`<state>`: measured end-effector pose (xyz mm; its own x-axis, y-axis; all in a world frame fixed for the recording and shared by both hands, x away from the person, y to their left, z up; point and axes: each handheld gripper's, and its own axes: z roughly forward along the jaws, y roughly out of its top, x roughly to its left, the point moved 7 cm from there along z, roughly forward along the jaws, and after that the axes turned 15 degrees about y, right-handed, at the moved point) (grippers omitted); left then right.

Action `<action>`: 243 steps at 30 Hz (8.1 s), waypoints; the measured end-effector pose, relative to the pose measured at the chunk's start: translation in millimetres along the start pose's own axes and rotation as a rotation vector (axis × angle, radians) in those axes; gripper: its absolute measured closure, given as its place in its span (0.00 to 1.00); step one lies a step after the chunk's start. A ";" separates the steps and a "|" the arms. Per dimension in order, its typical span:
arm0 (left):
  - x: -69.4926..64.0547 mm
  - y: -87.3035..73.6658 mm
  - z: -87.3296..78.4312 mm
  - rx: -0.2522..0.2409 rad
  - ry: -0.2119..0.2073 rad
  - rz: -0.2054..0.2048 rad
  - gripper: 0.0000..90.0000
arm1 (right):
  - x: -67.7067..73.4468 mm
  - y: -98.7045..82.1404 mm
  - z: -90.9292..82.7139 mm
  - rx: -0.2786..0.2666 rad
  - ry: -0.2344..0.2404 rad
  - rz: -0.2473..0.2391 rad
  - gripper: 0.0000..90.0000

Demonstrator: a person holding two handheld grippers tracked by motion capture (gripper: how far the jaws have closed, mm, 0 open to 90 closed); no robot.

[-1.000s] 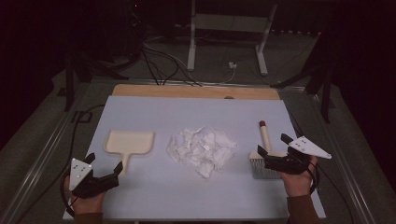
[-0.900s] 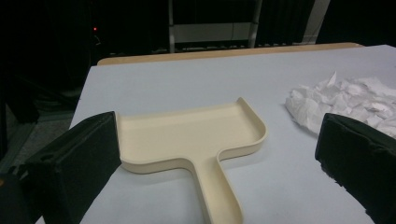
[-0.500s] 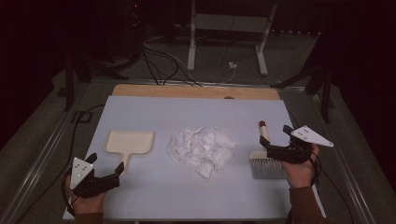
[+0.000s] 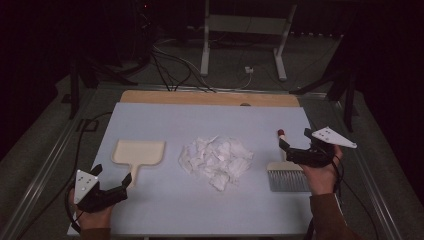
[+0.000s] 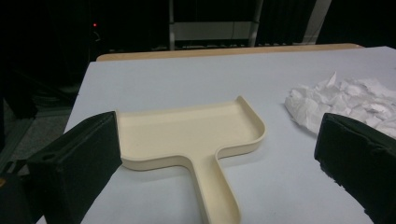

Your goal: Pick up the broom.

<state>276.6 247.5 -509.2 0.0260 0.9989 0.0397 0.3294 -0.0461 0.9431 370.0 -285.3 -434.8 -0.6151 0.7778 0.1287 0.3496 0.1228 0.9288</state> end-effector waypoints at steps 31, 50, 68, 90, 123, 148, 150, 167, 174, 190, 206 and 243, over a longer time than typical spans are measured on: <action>0.4 -3.7 3.2 0.018 0.027 0.009 0.02 | -73.5 -2.4 61.4 0.160 -0.131 0.088 0.02; -0.2 -4.6 3.0 0.025 0.019 0.010 0.02 | -113.2 -44.0 96.6 0.347 -0.176 0.261 0.03; -0.2 -6.4 3.4 0.031 0.013 0.009 0.02 | -119.6 -72.8 116.6 0.486 -0.217 0.303 0.57; -1.3 -6.8 3.0 0.035 0.012 0.018 0.02 | -113.1 -65.5 113.2 0.474 -0.290 0.271 0.76; 1.6 -7.4 3.2 0.041 0.026 0.010 0.02 | -54.9 2.7 45.7 0.182 -0.216 0.111 0.76; -5.4 -11.4 5.7 0.064 0.015 0.037 0.02 | 0.4 22.9 -10.0 -0.002 -0.100 -0.007 0.76; -7.0 -11.0 6.0 0.065 0.011 0.040 0.02 | 1.7 22.9 -9.8 -0.006 -0.096 -0.005 0.76; -96.4 21.3 6.0 0.037 -0.179 0.099 0.02 | 31.0 31.4 -9.9 -0.036 -0.019 -0.046 0.76; -141.1 35.9 16.1 0.013 -0.269 0.108 0.02 | 38.4 32.7 -8.3 -0.043 0.006 -0.049 0.76; -202.8 36.9 33.3 0.041 -0.397 0.149 0.03 | 48.0 35.3 -3.7 -0.052 0.034 -0.057 0.76; -270.2 29.8 48.1 0.094 -0.547 0.200 0.03 | 54.0 36.4 -1.5 -0.060 0.051 -0.055 0.76; -363.9 26.2 50.2 0.171 -0.744 0.353 0.77 | 70.4 40.9 -2.6 -0.048 0.082 -0.079 0.76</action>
<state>323.2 -117.9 -515.5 0.7500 0.6603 0.0386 0.3223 -0.4159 0.8504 339.1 -227.2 -386.9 -0.6957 0.7139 0.0801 0.2642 0.1505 0.9527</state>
